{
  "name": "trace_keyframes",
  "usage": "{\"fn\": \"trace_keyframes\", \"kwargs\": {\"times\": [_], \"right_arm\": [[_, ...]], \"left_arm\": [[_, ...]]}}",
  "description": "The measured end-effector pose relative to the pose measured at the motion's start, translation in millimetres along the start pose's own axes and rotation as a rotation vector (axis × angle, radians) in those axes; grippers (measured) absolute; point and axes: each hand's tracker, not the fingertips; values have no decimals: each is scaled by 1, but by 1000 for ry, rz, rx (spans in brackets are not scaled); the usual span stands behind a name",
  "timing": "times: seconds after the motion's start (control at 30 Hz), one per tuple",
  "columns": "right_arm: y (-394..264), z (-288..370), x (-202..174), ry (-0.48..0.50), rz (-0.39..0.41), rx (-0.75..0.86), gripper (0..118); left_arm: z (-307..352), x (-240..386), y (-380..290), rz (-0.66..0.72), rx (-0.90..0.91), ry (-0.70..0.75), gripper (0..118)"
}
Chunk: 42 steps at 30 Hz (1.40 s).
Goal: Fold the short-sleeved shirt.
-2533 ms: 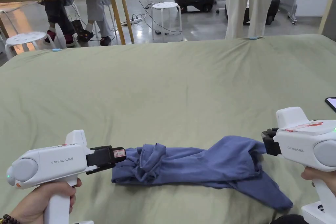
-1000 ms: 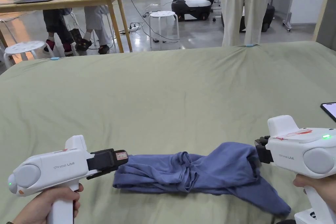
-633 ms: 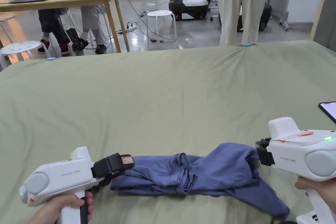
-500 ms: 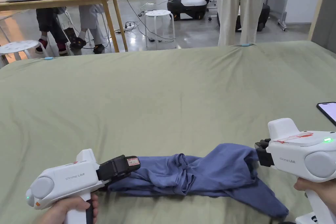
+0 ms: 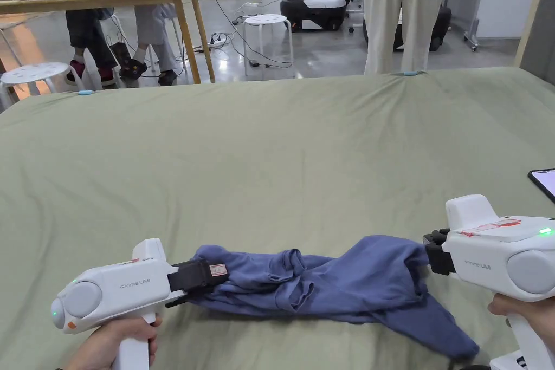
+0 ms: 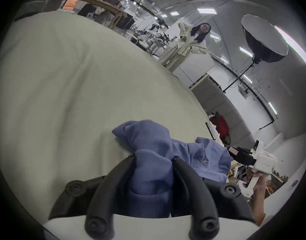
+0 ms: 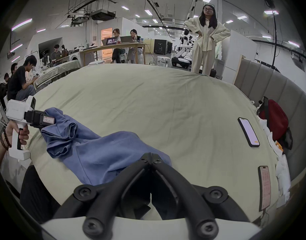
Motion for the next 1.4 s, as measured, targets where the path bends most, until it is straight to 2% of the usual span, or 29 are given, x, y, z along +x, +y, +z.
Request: {"fn": "trace_keyframes", "kwargs": {"times": [0.37, 0.57, 0.83, 1.07, 1.3, 1.4], "right_arm": [[1, -1, -4, 3, 6, 0, 0], [1, 0, -7, 10, 9, 0, 0], [-1, -3, -3, 5, 10, -9, 0], [-2, -1, 0, 4, 7, -10, 0], [-3, 4, 11, -7, -16, -1, 0], [-5, 5, 16, -14, -25, -1, 0]], "left_arm": [[86, -58, 11, 63, 84, 131, 21], [76, -34, 11, 29, 84, 149, 21], [94, 22, 24, -17, 110, 55, 21], [52, 95, 24, -81, 43, 1, 21], [-29, 147, 1, -141, -106, -93, 21], [-70, 152, -8, -174, -168, -71, 21]]}}
